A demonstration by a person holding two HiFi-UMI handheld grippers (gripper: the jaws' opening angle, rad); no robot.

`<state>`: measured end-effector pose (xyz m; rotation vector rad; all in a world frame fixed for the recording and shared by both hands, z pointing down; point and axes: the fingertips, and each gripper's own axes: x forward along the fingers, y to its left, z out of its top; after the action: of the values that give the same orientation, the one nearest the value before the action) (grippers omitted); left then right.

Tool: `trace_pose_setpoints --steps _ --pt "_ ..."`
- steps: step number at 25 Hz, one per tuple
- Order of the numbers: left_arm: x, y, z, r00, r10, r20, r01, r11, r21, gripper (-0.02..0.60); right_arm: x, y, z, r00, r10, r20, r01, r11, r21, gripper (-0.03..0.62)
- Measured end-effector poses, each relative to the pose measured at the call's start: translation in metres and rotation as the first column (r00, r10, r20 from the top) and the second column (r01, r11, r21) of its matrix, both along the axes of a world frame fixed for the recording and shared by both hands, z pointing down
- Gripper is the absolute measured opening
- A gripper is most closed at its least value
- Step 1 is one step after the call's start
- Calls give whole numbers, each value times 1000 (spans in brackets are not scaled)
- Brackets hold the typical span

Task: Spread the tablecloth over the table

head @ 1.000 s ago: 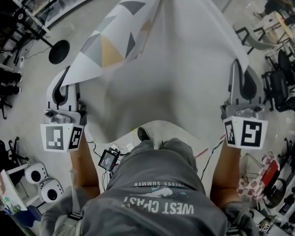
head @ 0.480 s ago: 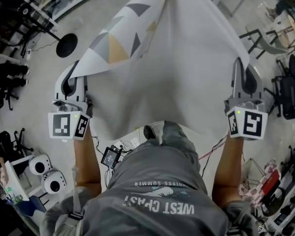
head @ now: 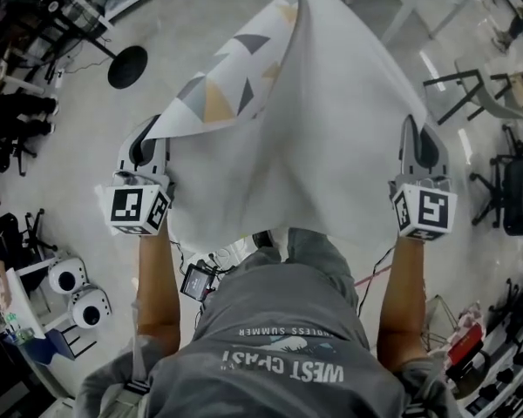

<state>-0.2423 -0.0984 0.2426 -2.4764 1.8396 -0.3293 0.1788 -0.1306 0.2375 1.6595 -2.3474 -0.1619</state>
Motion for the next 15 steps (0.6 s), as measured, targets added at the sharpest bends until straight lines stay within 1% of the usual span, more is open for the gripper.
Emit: trace_pose_setpoints --steps 4,8,15 --pt "-5 -20 47 1000 -21 7 22 997 -75 8 -3 -22 41 1000 -17 6 17 998 -54 14" --pt "-6 -41 95 999 -34 16 36 989 -143 9 -3 -41 78 1000 -23 4 24 995 -100 14" --pt "-14 -66 170 998 -60 13 61 964 -257 11 -5 -70 134 999 -39 -29 34 984 -174 14"
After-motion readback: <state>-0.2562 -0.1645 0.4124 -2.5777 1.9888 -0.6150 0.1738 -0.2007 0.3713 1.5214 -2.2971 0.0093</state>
